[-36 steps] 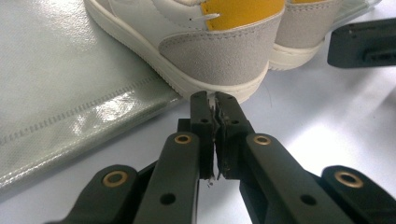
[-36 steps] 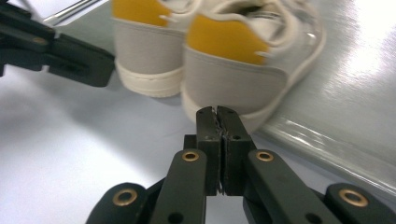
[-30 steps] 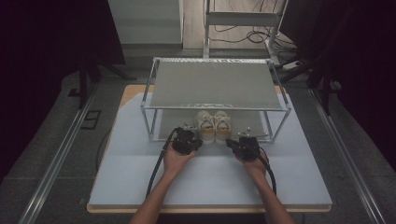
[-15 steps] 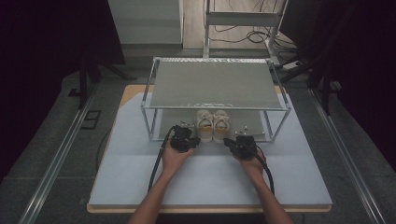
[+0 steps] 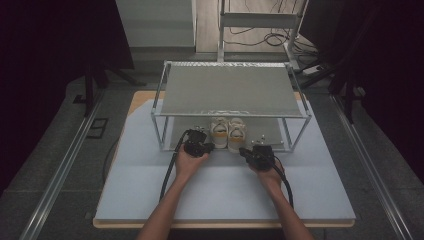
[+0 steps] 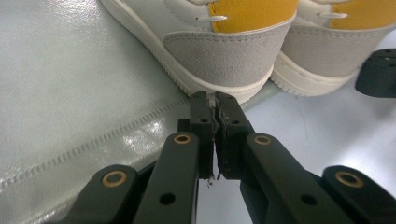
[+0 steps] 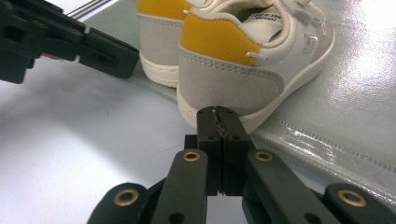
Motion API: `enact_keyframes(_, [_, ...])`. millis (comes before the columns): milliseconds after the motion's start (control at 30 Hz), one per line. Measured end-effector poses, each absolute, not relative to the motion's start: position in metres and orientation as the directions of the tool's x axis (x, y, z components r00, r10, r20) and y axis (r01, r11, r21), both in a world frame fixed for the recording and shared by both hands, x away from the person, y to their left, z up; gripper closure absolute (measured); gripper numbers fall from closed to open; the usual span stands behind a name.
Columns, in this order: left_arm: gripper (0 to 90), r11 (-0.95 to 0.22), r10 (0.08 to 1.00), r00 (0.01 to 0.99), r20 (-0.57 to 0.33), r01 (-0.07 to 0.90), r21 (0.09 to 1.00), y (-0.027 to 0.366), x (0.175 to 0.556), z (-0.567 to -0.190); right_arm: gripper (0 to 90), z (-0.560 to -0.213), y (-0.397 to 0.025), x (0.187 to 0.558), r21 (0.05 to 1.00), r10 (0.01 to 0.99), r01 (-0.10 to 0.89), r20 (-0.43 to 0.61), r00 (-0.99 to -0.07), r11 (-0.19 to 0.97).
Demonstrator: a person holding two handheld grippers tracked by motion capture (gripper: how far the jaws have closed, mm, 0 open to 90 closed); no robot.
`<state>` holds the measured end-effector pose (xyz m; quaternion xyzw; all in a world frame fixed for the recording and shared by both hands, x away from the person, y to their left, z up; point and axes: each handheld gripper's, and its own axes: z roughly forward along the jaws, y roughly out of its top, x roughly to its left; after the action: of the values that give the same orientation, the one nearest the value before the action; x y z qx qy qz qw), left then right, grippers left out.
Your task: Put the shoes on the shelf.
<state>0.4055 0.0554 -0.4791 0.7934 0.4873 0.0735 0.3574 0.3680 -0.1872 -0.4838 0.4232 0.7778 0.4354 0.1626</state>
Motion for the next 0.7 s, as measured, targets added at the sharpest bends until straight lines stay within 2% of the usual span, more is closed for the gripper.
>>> enact_keyframes(700, [86.3, -0.274, 0.815, 0.527, -0.241, 0.717, 0.641, 0.045, 0.407, -0.479, 89.5, -0.487, -0.188, 0.393, 0.822, 0.848, 0.523, 0.098, -0.521, 0.226])
